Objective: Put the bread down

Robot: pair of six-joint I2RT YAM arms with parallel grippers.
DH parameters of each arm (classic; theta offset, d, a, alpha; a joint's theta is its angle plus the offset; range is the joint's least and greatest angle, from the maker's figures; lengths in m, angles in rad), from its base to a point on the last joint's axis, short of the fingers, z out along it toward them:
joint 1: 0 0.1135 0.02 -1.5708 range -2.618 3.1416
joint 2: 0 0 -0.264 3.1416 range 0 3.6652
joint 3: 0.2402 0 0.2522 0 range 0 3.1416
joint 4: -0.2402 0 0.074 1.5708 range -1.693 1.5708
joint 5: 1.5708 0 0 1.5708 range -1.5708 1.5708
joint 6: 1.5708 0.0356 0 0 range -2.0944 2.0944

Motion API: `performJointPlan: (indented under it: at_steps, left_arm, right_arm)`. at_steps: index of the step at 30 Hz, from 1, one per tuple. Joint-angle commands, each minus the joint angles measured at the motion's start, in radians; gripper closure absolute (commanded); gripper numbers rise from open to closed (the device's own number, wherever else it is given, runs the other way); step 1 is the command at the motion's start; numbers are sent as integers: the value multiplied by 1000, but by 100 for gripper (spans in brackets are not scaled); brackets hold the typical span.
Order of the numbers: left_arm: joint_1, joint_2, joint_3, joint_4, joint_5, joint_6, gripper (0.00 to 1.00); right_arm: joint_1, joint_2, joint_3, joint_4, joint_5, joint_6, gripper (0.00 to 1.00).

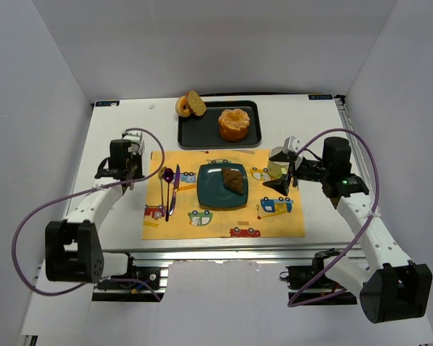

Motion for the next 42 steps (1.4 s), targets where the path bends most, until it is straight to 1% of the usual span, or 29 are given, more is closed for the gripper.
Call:
performJointPlan:
  at_steps: [1, 2, 3, 4, 7, 8, 10, 11, 13, 16, 20, 22, 23, 24, 25, 27, 30, 33, 34, 36, 37, 38, 40, 42]
  left_arm:
    - [74, 65, -109, 214, -22, 194, 100]
    - [94, 81, -124, 274, 4, 190, 100]
    - [139, 108, -138, 303, 42, 179, 100]
    - [149, 119, -161, 354, 45, 177, 100]
    - [167, 159, -178, 391, 68, 168, 99]
    - [173, 168, -180, 391, 74, 168, 94]
    - [181, 190, -187, 402, 85, 153, 88]
    - [187, 194, -201, 405, 87, 142, 81]
    - [198, 202, -217, 405, 123, 111, 76]
    - [209, 201, -230, 374, 160, 101, 61]
    - [219, 164, -249, 357, 163, 87, 58]
    - [224, 142, -261, 350, 163, 70, 47]
    - [227, 121, -261, 344, 165, 65, 31]
    - [227, 109, -263, 338, 168, 62, 20]
    - [227, 101, -263, 327, 168, 64, 9]
    - [229, 70, -263, 298, 162, 59, 2]
    - [229, 27, -261, 281, 141, 45, 2]
    - [229, -11, -244, 246, 118, 21, 2]
    - [229, -41, -229, 218, 114, 19, 2]
    - [230, -80, -211, 192, 107, -46, 2]
    - [230, -121, -201, 163, 107, -66, 2]
    - [230, -143, -183, 152, 88, -89, 2]
    - [230, -183, -169, 124, 65, -161, 2]
    - [230, -247, -160, 115, 70, -221, 4]
  right_arm:
    - [-5, -1, 36, -20, -21, -23, 11]
    - [-5, -2, 37, -22, -17, -26, 11]
    - [-5, -2, 36, -25, -14, -29, 11]
    - [-5, -2, 36, -31, -11, -31, 11]
    - [-3, -1, 34, -38, -6, -40, 11]
    - [-5, 1, 34, -40, -5, -41, 11]
    - [-5, 9, 39, -43, -5, -43, 11]
    - [-5, 13, 41, -46, -5, -46, 11]
    - [-5, 22, 48, -57, -3, -61, 11]
    - [-5, 27, 50, -71, 6, -78, 11]
    - [-5, 52, 74, -121, -3, -113, 11]
    - [-5, 87, 117, -205, -18, -142, 11]
    - [-5, 99, 132, -239, -20, -179, 11]
    - [-5, 120, 145, -296, -21, -196, 11]
    - [-5, 127, 155, -316, -23, -211, 11]
    - [-5, 137, 168, -344, -20, -241, 11]
    - [-5, 133, 163, -335, -14, -236, 11]
    - [-5, 144, 168, -287, 14, -178, 10]
    - [-5, 147, 171, -275, 44, -103, 11]
    - [-3, 157, 177, -177, 102, 36, 11]
    - [-2, 161, 183, -143, 203, 198, 10]
    - [0, 164, 194, -100, 257, 263, 11]
    - [1, 183, 243, -103, 384, 336, 11]
    - [0, 197, 272, -118, 461, 409, 11]
